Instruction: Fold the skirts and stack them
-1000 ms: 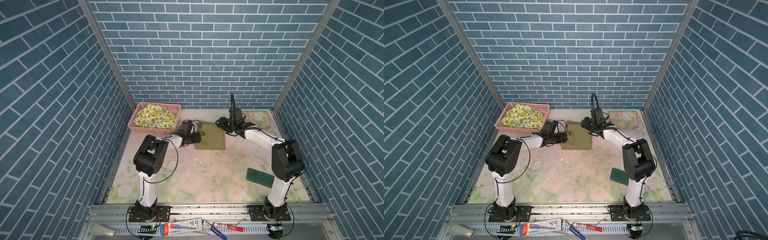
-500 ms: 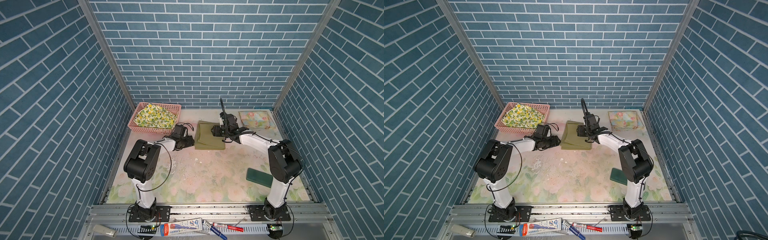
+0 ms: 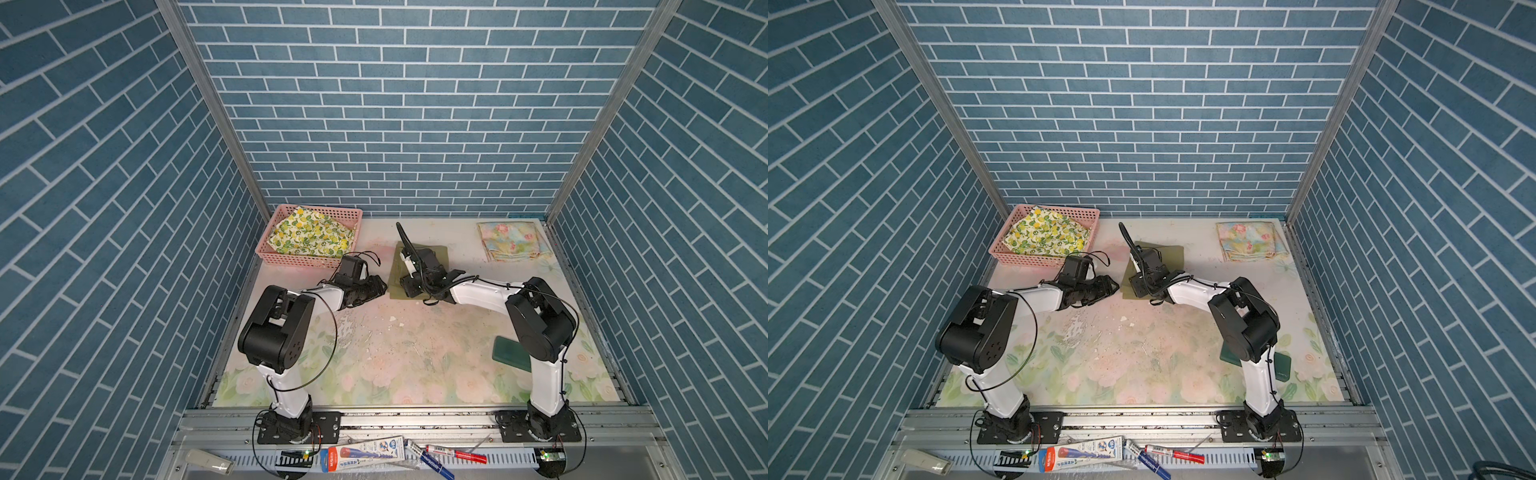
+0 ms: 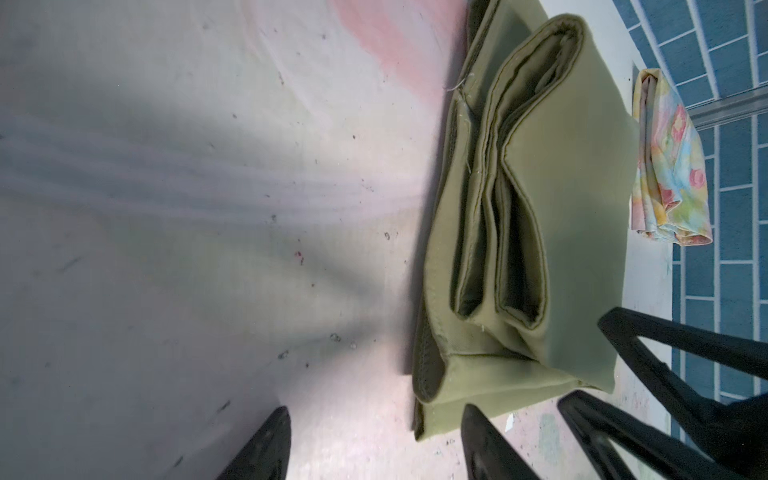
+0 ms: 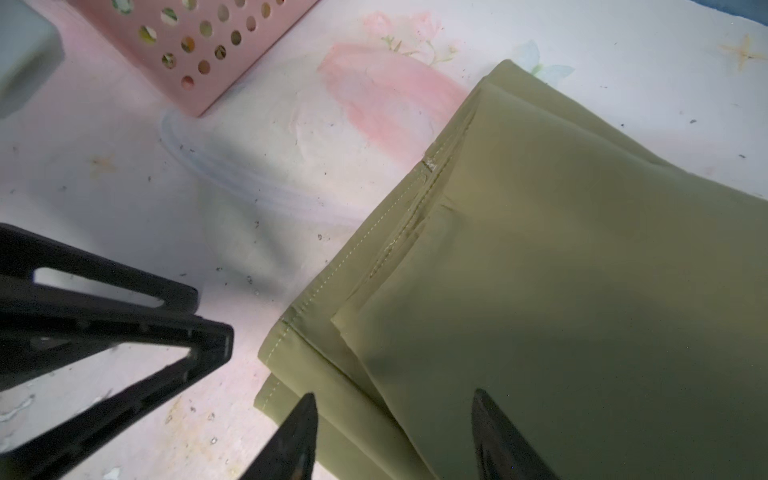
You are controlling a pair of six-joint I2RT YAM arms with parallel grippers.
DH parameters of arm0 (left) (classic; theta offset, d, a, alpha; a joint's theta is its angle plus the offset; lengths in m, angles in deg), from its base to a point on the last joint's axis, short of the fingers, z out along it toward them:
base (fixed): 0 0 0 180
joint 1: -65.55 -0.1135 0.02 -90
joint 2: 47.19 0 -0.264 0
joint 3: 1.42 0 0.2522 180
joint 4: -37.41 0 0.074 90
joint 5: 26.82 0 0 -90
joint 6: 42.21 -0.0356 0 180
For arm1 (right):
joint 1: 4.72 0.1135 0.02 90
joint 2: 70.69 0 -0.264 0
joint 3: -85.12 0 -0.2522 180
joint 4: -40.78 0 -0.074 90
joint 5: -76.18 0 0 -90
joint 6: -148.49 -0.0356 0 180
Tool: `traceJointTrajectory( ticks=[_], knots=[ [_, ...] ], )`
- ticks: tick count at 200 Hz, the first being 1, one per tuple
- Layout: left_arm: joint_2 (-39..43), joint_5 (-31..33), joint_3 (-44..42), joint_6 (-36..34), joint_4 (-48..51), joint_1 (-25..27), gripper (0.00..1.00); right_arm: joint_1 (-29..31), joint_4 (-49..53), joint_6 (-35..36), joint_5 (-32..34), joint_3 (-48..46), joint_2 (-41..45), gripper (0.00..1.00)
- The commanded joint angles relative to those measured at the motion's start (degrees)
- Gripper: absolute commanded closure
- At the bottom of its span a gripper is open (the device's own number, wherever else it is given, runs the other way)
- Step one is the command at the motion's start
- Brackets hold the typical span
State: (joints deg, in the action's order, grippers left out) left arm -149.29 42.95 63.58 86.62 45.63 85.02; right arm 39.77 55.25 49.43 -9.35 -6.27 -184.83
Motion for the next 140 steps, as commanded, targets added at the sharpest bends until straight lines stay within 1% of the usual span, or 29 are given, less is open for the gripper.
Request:
traceJointTrajectory(
  ticks=[1, 21, 55, 75, 96, 114, 135, 140],
  knots=[
    [0.4, 0.9, -1.9, -1.9, 8.1, 0.3, 0.33, 0.4, -1.4, 4.1, 2.9, 2.2, -2.0, 0.41],
    [1.3, 0.8, -2.3, -2.6, 8.7, 0.5, 0.33, 0.9, -1.2, 4.7, 3.5, 3.3, -3.4, 0.41],
    [4.5, 2.6, -3.4, -4.2, 11.0, 1.9, 0.33, 1.5, -1.4, 5.0, 3.9, 3.9, -4.9, 0.41],
    [7.4, 4.4, -4.4, -5.3, 12.7, 2.9, 0.33, 1.6, -1.8, 4.9, 4.1, 4.2, -5.8, 0.41],
    [10.9, 5.9, -5.3, -6.9, 15.2, 3.4, 0.32, 1.7, -1.8, 4.7, 4.4, 5.2, -7.1, 0.44],
    [14.1, 7.2, -5.4, -8.5, 18.1, 3.5, 0.32, 1.7, -1.8, 4.4, 5.1, 6.0, -8.2, 0.51],
    [18.0, 8.2, -4.4, -10.2, 23.0, 4.0, 0.31, 1.6, -1.6, 3.9, 6.4, 7.0, -8.7, 0.66],
    [19.2, 9.0, -4.3, -10.3, 23.9, 4.5, 0.31, 1.6, -1.6, 3.9, 6.5, 7.2, -8.7, 0.71]
  ],
)
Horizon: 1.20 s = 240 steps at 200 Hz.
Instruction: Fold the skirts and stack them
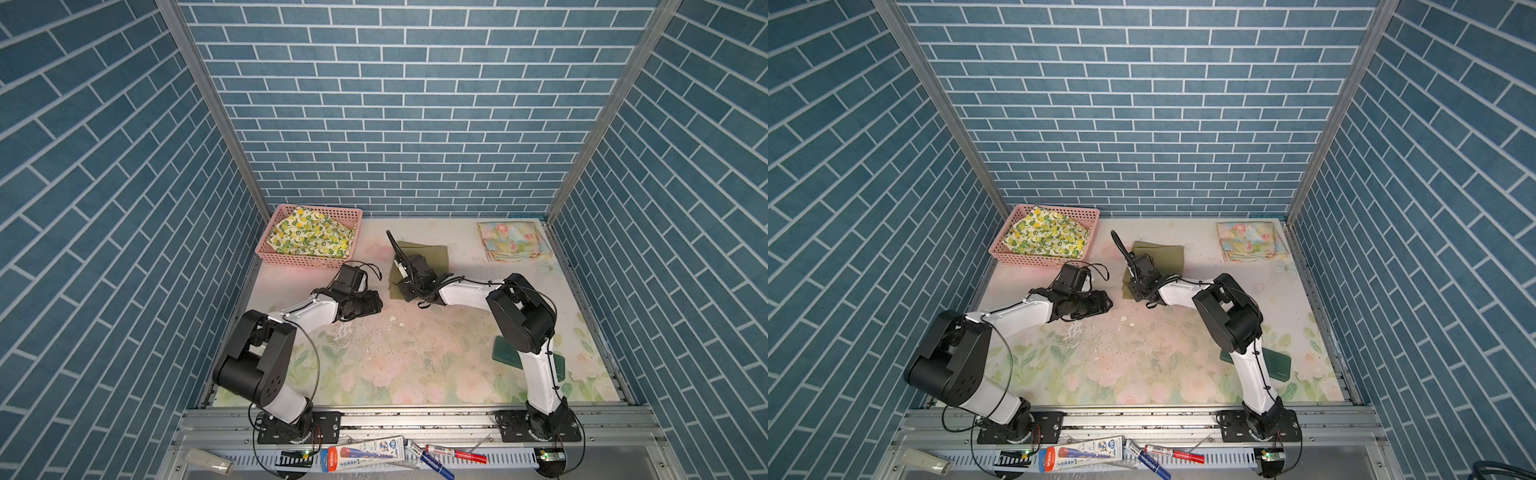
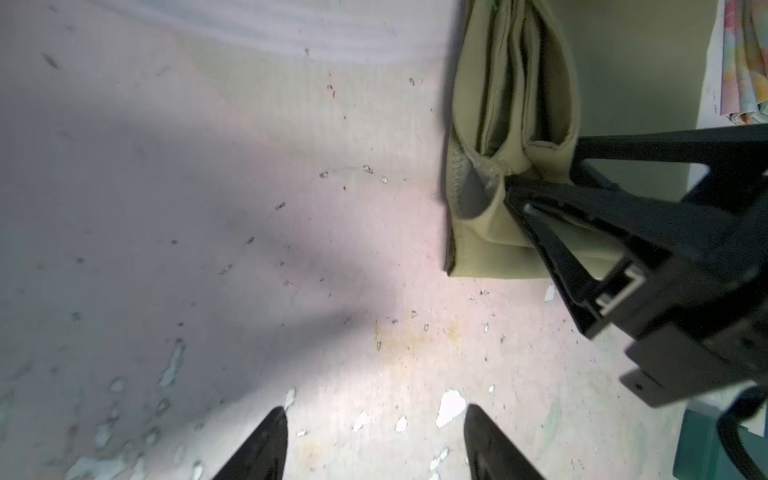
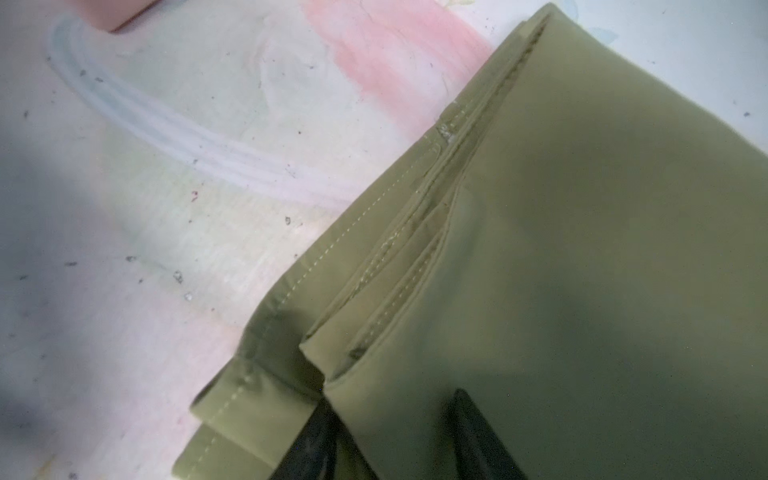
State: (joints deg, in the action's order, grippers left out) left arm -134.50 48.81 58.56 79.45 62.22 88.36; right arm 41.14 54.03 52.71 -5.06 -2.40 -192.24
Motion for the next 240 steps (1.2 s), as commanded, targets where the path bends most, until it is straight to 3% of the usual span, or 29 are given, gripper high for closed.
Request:
traceJointTrajectory(
  ticks=[1, 18, 64, 177, 240],
  knots=[
    [4.6, 3.3, 0.8, -3.2, 7.5, 1.2, 0.31, 0.3, -0.4, 0.6, 2.2, 3.4, -1.3, 0.72],
    [7.5, 5.7, 0.7, -2.9, 8.6, 3.0, 0.3, 0.2, -0.2, 0.0, 2.4, 3.9, -1.1, 0.84],
    [7.5, 5.9, 0.9, -2.3, 7.5, 3.2, 0.3, 0.3, -0.6, -0.5, 1.8, 3.7, 1.1, 1.0],
    [5.1, 6.2, 1.7, 0.3, 2.3, 1.7, 0.31, 0.3, -2.8, -2.7, -1.0, -0.4, 8.5, 1.0],
    [5.4, 7.3, 1.9, 0.3, 1.8, 1.7, 0.31, 0.4, -3.6, -5.3, -5.1, -1.1, 6.6, 1.0]
  ],
)
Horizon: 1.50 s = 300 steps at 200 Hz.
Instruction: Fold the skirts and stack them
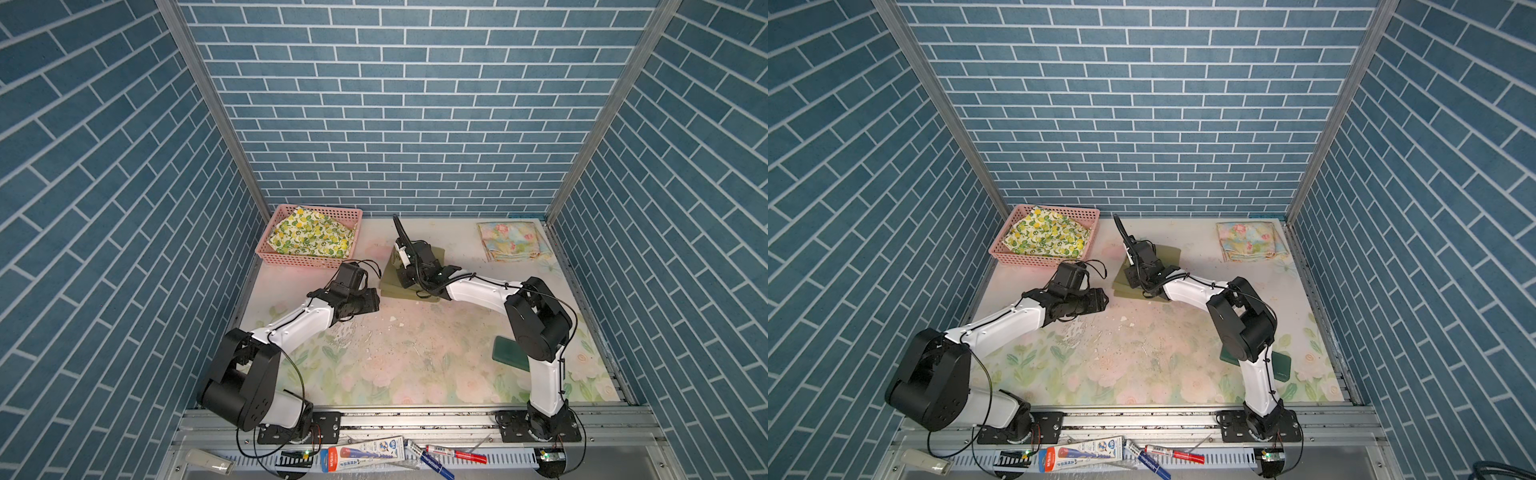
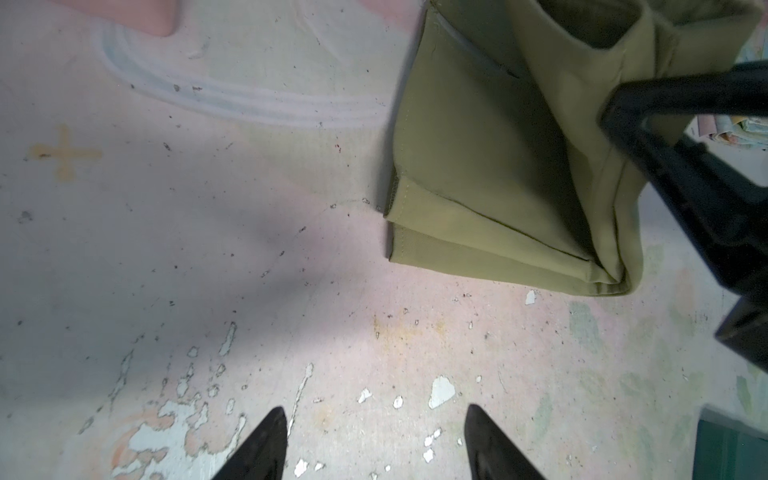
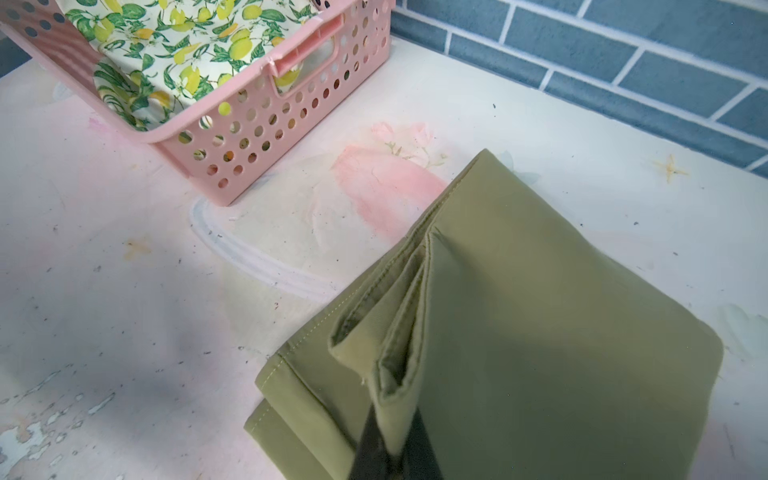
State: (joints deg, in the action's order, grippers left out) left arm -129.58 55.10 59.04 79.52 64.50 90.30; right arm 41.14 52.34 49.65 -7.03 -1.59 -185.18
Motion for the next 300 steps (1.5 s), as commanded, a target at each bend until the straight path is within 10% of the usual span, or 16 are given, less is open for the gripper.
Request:
traceJointTrajectory(
  ticks=[1, 29, 61, 86, 148, 300],
  knots=[
    [0.4, 0.9, 1.4, 0.3, -0.5, -0.3, 0.31, 0.5, -2.0, -2.3, -3.2, -1.9, -0.6, 1.0],
    [-0.3, 1.1, 1.9, 0.6, -0.7, -0.4, 0.31, 0.6, -2.1, -4.3, -6.6, -2.0, -2.3, 1.0],
    [-1.2, 1.6, 2.9, 0.7, -1.2, -0.4, 0.31, -0.9, -2.3, -8.7, -13.4, -2.6, -1.3, 0.46],
    [-2.4, 1.8, 4.6, 0.3, -1.4, -0.3, 0.31, -5.0, -6.9, -14.9, -18.9, -6.9, 2.4, 0.31],
    [-13.1, 5.8, 15.6, -6.0, 1.7, 3.1, 0.27, -15.7, -4.6, -28.1, -12.6, -17.4, 11.8, 0.35],
    [-34.5, 9.0, 31.1, -12.7, 3.9, 1.6, 0.35, -22.1, -16.2, -43.9, -25.8, -15.9, -3.9, 0.35]
  ],
)
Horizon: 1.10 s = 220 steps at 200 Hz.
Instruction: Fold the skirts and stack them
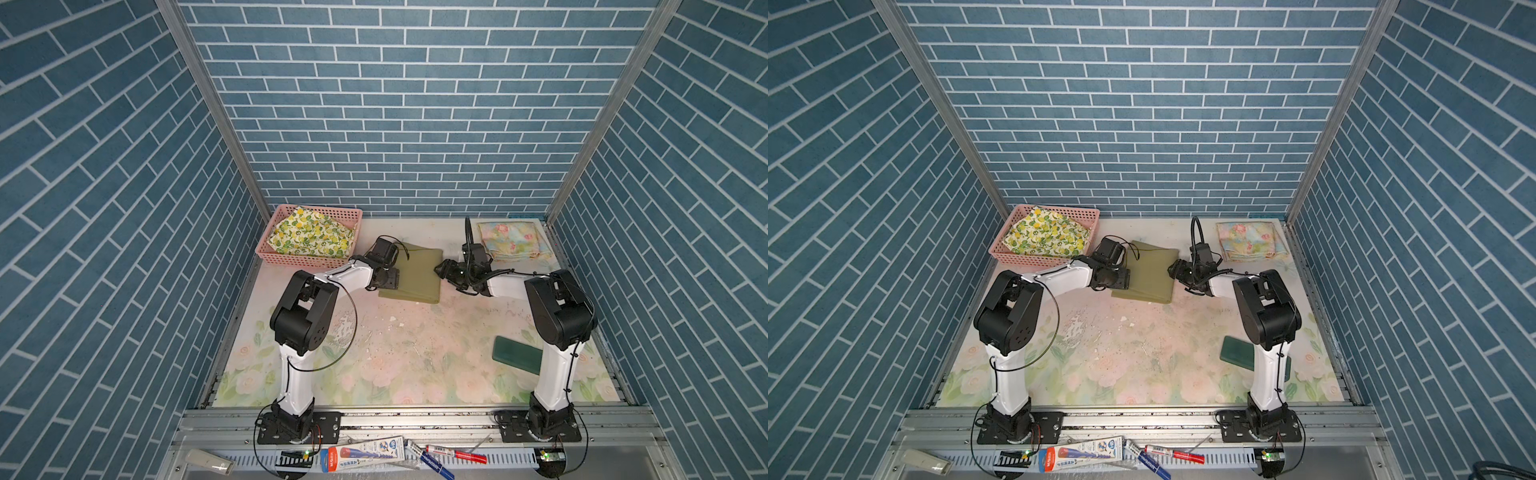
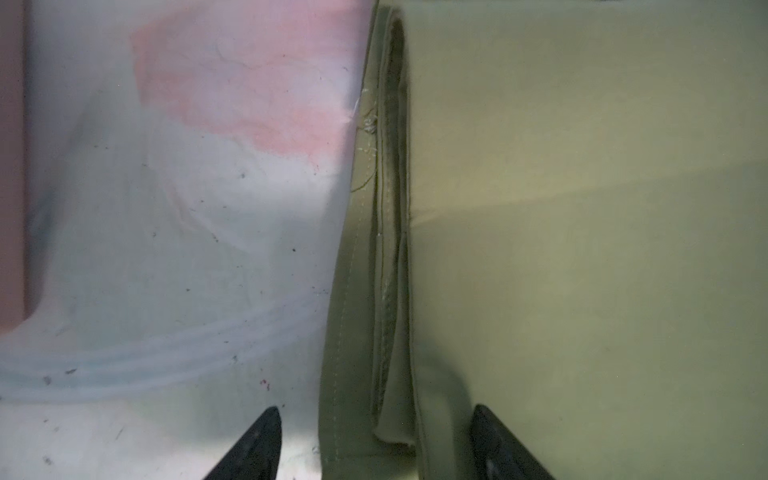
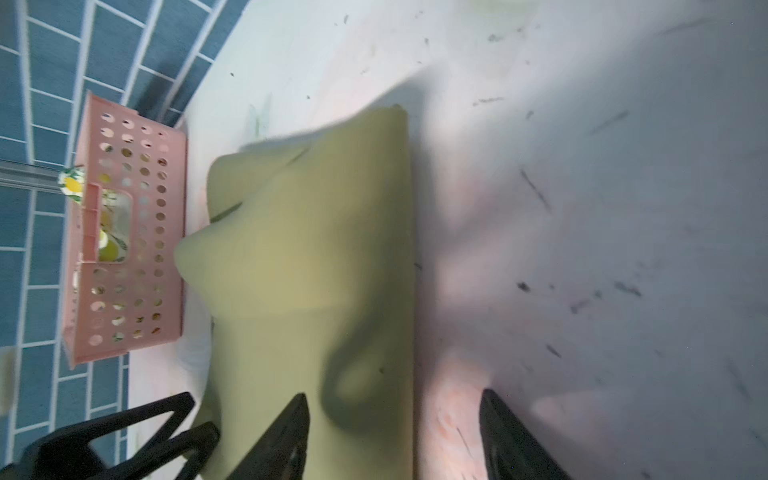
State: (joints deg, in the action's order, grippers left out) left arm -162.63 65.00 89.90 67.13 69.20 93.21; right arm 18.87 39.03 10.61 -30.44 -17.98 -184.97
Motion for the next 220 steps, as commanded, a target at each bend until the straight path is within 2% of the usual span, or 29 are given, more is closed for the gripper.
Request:
traceJointTrajectory(
  ticks=[1, 6, 13, 33, 67, 95, 119, 149, 161, 177, 203, 220],
  knots=[
    [-1.4, -1.0, 0.3, -0.3, -0.9, -1.4, 0.35, 0.2, -3.1, -4.9, -2.5, 0.5, -4.2, 0.35],
    [-1.7, -1.3, 0.0, -0.2, -1.3, -1.6, 0.38, 0.4, -3.8, -5.4, -2.7, 0.7, -4.9, 0.35],
    [-1.9, -2.1, -0.3, -0.1, -1.9, -1.7, 0.47, 0.6, -4.6, -6.1, -3.3, 1.4, -5.8, 0.36],
    [-2.1, -3.7, -1.3, 0.2, -3.3, -1.7, 0.73, 1.3, -6.6, -7.8, -4.9, 3.5, -8.3, 0.47],
    [-1.4, -6.3, -4.3, 1.1, -6.8, -1.6, 0.95, 1.7, -7.0, -8.0, -3.8, 3.9, -8.0, 1.0],
    [-0.3, -7.8, -6.6, 1.5, -8.4, -1.0, 0.98, 0.7, -2.1, -4.3, -2.2, 2.3, -4.2, 1.0],
    [1.8, -8.5, -8.9, 1.9, -10.1, 0.9, 0.97, -1.1, 5.6, 1.4, -1.1, 0.4, 0.8, 1.0],
    [5.6, -8.0, -11.0, 1.5, -10.0, 5.9, 0.89, -4.6, 18.0, 12.1, 0.1, -3.2, 8.5, 1.0],
    [7.7, -8.9, -12.5, 2.0, -10.5, 7.7, 0.79, -6.2, 24.4, 17.0, 0.1, -3.2, 11.0, 1.0],
    [10.8, -10.3, -13.5, 2.7, -9.5, 9.3, 0.57, -7.5, 31.6, 22.3, 2.9, -2.7, 13.2, 1.0],
    [14.4, -8.8, -13.6, 2.8, -7.2, 9.0, 0.43, -8.6, 37.0, 28.1, 3.8, 0.8, 11.7, 1.0],
    [14.1, -7.6, -12.0, 2.5, -5.7, 8.4, 0.4, -8.7, 36.3, 28.4, 4.7, 2.7, 10.9, 0.64]
  ],
)
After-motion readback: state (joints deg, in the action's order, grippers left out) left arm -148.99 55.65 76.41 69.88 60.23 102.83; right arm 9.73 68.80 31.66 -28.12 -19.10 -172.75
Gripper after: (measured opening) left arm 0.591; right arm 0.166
